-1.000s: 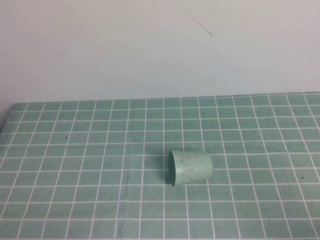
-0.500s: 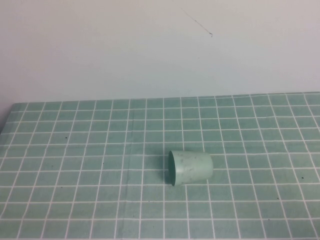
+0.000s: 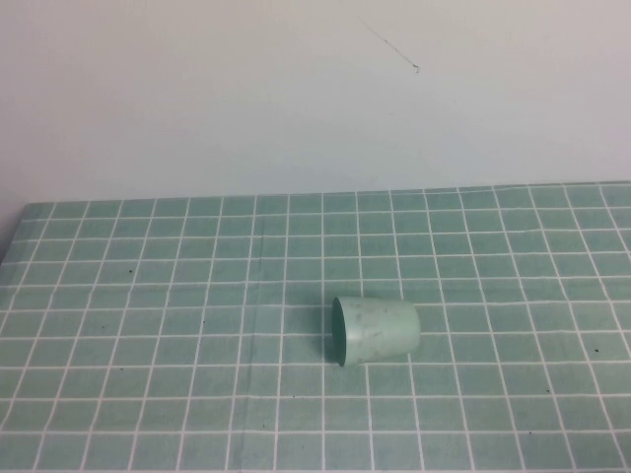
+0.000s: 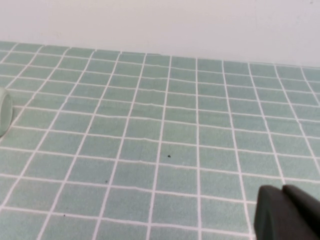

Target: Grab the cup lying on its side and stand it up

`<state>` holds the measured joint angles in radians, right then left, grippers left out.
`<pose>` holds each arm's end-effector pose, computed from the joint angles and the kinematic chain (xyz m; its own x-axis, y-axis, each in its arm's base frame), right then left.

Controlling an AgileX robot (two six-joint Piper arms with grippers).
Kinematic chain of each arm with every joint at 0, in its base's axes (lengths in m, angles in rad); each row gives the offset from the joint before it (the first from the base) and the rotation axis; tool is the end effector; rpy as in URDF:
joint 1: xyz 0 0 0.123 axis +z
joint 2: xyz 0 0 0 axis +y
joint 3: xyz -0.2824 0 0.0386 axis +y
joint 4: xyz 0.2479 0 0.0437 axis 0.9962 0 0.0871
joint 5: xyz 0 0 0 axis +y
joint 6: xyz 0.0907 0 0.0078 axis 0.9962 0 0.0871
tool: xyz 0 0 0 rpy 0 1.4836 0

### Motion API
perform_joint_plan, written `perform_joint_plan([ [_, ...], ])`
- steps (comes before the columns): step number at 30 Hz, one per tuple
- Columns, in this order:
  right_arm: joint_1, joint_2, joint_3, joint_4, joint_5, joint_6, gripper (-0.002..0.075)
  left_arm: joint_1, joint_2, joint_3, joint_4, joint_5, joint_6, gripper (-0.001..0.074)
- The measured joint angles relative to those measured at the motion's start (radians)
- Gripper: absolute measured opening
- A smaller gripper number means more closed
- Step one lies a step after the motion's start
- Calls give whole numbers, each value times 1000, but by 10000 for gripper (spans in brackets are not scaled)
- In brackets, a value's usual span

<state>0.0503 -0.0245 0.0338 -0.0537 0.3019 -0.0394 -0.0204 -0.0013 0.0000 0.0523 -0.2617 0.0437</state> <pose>0.0538 0.0012 0.1758 -0.2174 -0.1016 -0.9708 -0.0546 0.9943 -0.0918 0.0509 -0.0023 0.2363 0.3443 0.0871 -0.9348 0.0007 0.9957 0.0930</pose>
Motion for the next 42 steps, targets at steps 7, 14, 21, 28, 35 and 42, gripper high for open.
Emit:
perform_joint_plan([
  [7,0,0,0,87,-422,39,-3,-2,0,1,0,-114,-137,-1],
  [14,0,0,0,147,-801,187,-3,-2,0,1,-10,-122,-401,-1],
  [21,0,0,-4,151,-921,180,-3,-2,0,-14,-100,4,-628,-1],
  [28,0,0,-112,144,-548,-57,-3,-3,2,-304,87,440,-570,-1],
  [35,0,45,-247,144,-122,-480,-3,-3,-2,-398,102,622,-380,-1],
  [42,0,110,-252,165,79,-362,-3,-6,1,-333,-127,695,-499,-1],
])
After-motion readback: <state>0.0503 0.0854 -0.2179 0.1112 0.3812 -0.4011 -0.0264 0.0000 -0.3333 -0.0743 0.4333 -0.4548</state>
